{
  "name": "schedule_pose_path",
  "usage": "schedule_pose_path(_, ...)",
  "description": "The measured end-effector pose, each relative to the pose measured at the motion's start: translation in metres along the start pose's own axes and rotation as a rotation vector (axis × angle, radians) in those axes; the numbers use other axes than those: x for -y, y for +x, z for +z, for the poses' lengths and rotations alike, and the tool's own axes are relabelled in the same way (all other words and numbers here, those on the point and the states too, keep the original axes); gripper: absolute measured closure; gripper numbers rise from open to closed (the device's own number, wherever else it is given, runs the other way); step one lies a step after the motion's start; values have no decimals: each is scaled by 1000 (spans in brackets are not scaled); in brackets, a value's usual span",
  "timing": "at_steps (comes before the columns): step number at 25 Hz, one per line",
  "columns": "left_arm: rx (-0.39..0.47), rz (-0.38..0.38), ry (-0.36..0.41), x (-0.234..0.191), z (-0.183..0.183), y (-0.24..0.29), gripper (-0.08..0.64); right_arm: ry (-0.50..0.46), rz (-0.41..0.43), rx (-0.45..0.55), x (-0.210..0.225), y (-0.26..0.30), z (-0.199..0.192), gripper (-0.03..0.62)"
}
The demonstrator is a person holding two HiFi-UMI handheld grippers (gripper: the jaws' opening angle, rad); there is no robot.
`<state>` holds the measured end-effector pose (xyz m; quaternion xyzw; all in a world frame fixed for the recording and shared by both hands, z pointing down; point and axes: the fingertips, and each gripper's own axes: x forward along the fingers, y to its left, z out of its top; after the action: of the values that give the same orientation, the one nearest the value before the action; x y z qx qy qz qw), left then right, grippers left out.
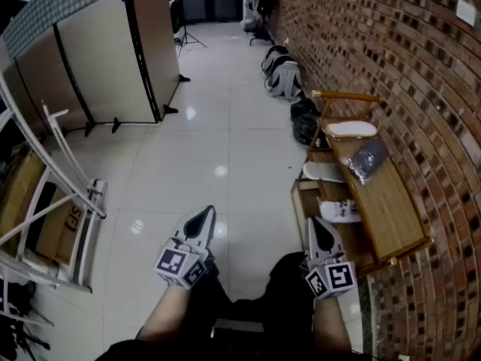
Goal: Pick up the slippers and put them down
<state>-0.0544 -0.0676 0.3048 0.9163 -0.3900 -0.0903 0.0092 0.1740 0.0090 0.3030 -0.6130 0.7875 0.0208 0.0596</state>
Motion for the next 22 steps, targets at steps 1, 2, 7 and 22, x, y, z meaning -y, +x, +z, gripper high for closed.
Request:
schedule_pose_path(1, -7, -6, -11, 6, 1, 2, 557, 1, -5, -1, 3, -3, 1, 583)
schedule_pose_path(2, -13, -11, -19, 11, 1, 5, 557, 1, -9, -2, 6, -5, 1, 583)
schedule_pose_path(7, -22, -49, -25, 32, -1, 20, 557, 3, -39, 13, 22, -22, 6, 583)
schedule_pose_path(22, -15, -183, -37, 95, -1, 59, 557, -30, -163, 60, 61, -87, 37, 583)
